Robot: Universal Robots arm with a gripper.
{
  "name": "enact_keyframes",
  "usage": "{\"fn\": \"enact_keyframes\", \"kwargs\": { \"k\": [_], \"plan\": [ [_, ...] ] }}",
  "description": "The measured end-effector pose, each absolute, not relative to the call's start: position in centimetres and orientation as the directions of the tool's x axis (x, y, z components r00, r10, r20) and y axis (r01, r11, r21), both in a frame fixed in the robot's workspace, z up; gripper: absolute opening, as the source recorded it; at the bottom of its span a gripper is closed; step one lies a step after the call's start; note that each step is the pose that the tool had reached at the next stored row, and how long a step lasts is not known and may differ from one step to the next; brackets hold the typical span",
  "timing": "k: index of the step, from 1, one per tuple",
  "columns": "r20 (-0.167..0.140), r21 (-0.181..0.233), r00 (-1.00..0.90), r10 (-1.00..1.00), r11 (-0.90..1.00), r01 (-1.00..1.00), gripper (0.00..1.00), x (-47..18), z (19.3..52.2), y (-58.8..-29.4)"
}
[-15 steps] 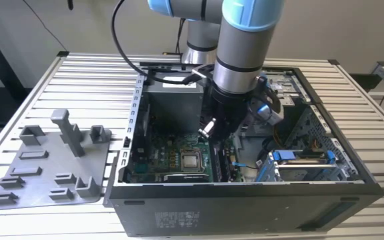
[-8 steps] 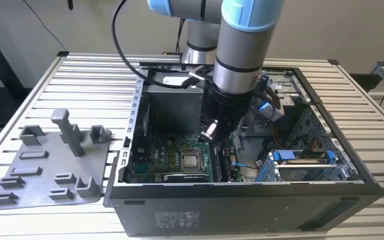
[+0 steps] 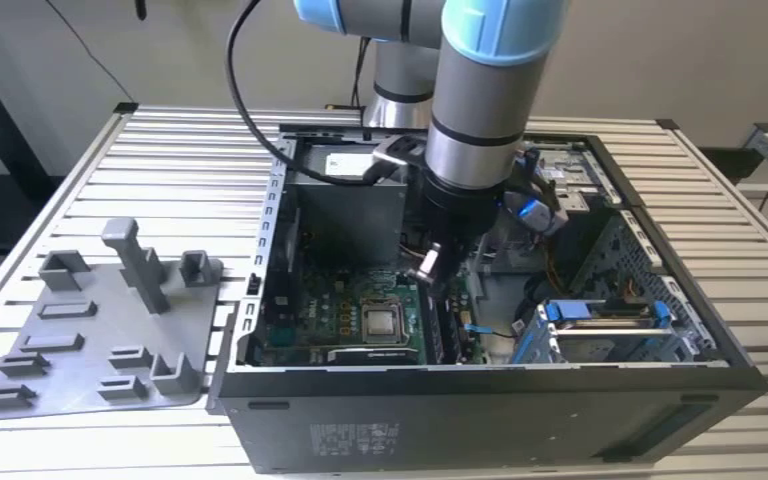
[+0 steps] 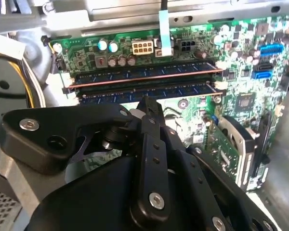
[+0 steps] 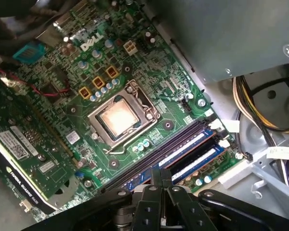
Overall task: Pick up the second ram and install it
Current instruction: 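Press down the second ram until it locks into place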
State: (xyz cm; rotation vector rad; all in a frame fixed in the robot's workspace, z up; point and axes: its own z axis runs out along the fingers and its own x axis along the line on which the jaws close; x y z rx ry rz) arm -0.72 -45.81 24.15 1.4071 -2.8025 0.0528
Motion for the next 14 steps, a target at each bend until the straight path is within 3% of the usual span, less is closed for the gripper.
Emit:
{"fn": "enact_keyframes", "kwargs": {
  "k": [14],
  "plan": [
    [0.006, -0.015, -0.426, -0.905, 0.426, -0.904, 0.11, -0.79, 24.09, -45.81]
  ]
}}
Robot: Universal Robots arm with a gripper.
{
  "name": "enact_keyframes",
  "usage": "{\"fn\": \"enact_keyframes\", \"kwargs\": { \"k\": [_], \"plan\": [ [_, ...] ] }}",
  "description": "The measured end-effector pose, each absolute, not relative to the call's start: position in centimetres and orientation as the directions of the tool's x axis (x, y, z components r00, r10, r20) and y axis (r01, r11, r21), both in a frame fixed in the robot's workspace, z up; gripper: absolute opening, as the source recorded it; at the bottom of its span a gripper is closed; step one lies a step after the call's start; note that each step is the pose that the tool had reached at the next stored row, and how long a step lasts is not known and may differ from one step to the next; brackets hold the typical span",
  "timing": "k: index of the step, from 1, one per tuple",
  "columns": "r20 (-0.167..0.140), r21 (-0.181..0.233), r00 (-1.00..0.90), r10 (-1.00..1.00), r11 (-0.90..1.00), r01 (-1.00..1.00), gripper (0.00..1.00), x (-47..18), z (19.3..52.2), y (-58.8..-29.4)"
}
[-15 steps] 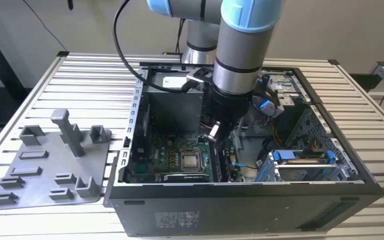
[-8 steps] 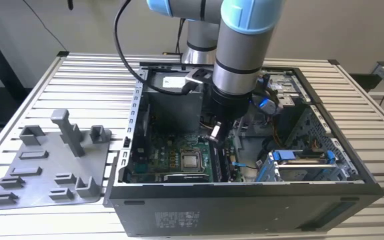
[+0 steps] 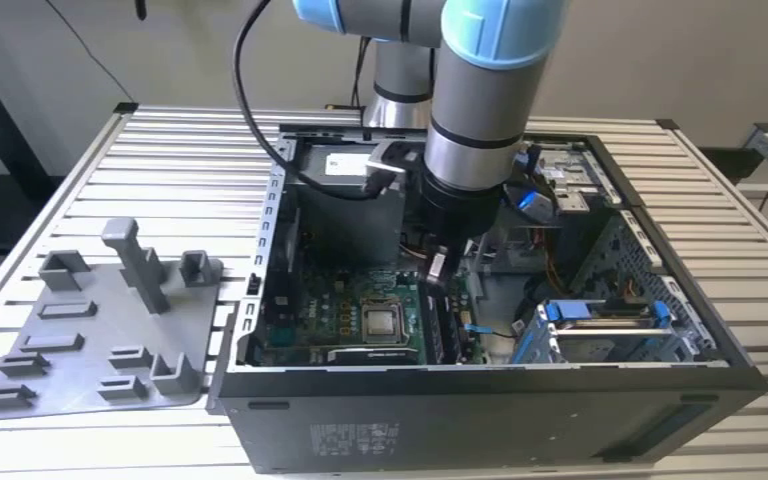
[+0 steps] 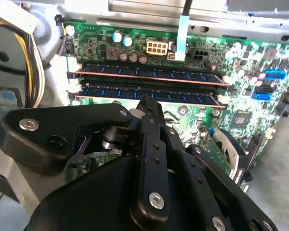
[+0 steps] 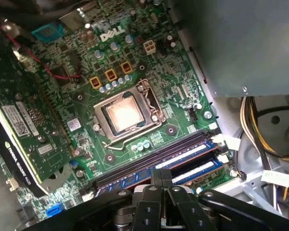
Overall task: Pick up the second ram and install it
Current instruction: 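Press down the second ram until it locks into place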
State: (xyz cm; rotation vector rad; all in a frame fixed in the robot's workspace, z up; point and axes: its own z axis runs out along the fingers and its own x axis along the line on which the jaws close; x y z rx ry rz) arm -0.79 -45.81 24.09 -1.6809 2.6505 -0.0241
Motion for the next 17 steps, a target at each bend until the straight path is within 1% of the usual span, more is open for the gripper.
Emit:
{"fn": "enact_keyframes", "kwargs": {
  "k": [17],
  "plan": [
    [0.006, -0.015, -0.131, -0.991, 0.131, -0.991, 0.11, -0.79, 23.94, -45.81]
  ]
}}
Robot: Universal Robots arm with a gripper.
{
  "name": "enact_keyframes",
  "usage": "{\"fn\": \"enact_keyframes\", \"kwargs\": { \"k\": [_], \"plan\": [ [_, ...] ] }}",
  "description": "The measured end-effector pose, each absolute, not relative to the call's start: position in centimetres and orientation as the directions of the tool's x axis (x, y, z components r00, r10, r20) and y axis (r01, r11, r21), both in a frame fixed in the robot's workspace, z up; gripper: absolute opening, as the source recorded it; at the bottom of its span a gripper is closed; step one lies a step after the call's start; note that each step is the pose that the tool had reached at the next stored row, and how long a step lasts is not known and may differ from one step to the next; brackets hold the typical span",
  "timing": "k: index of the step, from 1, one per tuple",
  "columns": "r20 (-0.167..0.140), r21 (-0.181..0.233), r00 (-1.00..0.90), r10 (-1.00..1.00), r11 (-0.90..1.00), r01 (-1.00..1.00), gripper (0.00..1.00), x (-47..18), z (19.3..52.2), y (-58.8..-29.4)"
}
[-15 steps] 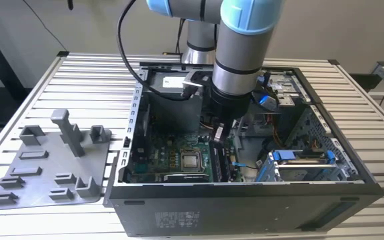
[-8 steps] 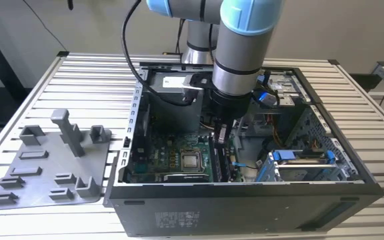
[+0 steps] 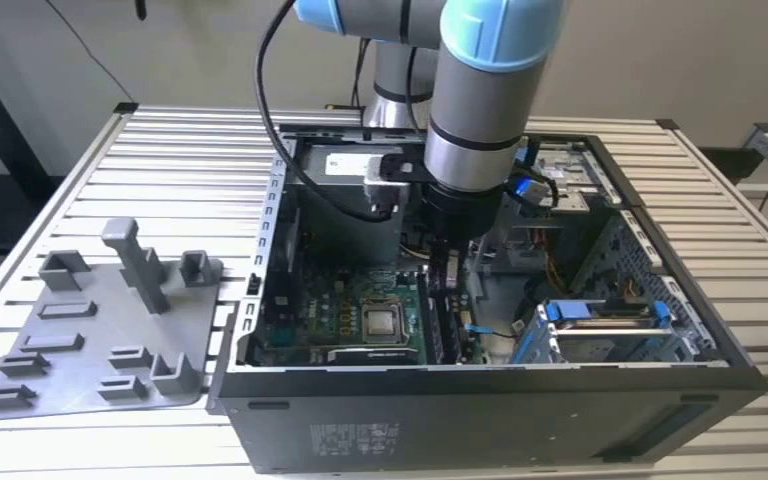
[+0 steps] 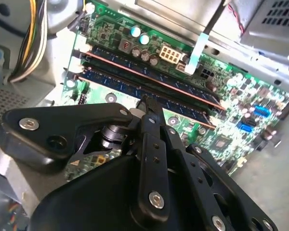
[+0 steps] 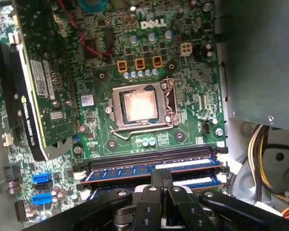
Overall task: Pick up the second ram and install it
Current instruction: 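Press down the second ram until it locks into place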
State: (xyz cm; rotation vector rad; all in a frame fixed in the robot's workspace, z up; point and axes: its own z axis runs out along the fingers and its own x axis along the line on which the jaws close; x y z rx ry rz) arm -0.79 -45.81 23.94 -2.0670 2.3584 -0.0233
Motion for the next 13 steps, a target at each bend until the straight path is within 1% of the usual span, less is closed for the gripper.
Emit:
{"fn": "enact_keyframes", "kwargs": {
  "k": [6, 13],
  "plan": [
    [0.006, -0.015, -0.043, -0.999, 0.043, -0.999, 0.11, -0.85, 23.91, -45.81],
    [0.006, -0.015, -0.031, -0.999, 0.031, -0.999, 0.11, -0.95, 23.84, -45.81]
  ]
}}
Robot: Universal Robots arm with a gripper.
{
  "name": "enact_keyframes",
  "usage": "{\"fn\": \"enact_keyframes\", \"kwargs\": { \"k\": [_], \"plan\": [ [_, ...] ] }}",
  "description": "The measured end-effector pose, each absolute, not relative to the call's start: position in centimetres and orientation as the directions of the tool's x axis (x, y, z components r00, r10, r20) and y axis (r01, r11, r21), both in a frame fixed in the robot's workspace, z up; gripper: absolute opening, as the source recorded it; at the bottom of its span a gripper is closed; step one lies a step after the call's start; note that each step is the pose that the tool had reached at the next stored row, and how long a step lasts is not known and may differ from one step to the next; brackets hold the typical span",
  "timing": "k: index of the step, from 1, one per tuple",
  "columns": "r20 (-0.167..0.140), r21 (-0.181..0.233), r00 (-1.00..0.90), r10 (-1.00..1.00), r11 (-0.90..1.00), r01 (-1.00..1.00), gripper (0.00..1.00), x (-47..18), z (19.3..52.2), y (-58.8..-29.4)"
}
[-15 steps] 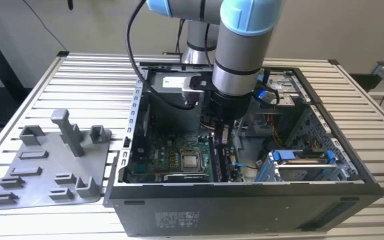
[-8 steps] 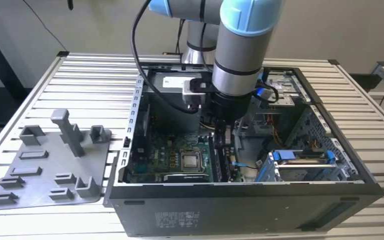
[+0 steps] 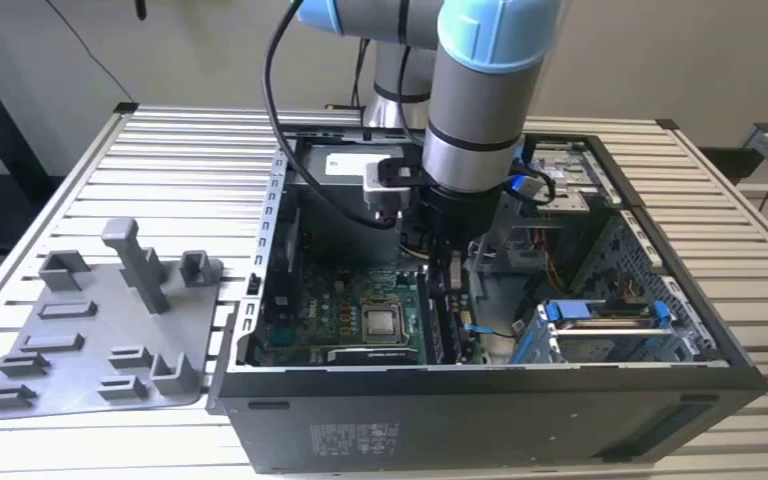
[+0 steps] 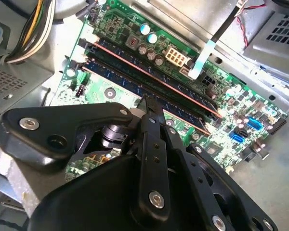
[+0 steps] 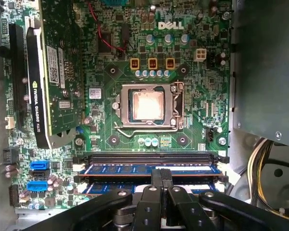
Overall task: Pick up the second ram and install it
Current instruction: 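Press down the second ram until it locks into place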
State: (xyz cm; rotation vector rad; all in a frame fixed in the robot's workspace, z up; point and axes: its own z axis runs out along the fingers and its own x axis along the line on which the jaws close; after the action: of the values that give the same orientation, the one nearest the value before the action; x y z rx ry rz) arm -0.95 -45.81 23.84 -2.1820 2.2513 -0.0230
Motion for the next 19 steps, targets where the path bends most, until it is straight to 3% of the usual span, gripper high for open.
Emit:
{"fn": "enact_keyframes", "kwargs": {
  "k": [13, 19],
  "plan": [
    [0.008, -0.014, -0.031, -1.0, 0.03, -0.999, 0.11, -1.0, 21.7, -45.8],
    [0.006, -0.015, -0.031, -1.0, 0.03, -0.999, 0.11, -1.0, 23.2, -45.8]
  ]
}}
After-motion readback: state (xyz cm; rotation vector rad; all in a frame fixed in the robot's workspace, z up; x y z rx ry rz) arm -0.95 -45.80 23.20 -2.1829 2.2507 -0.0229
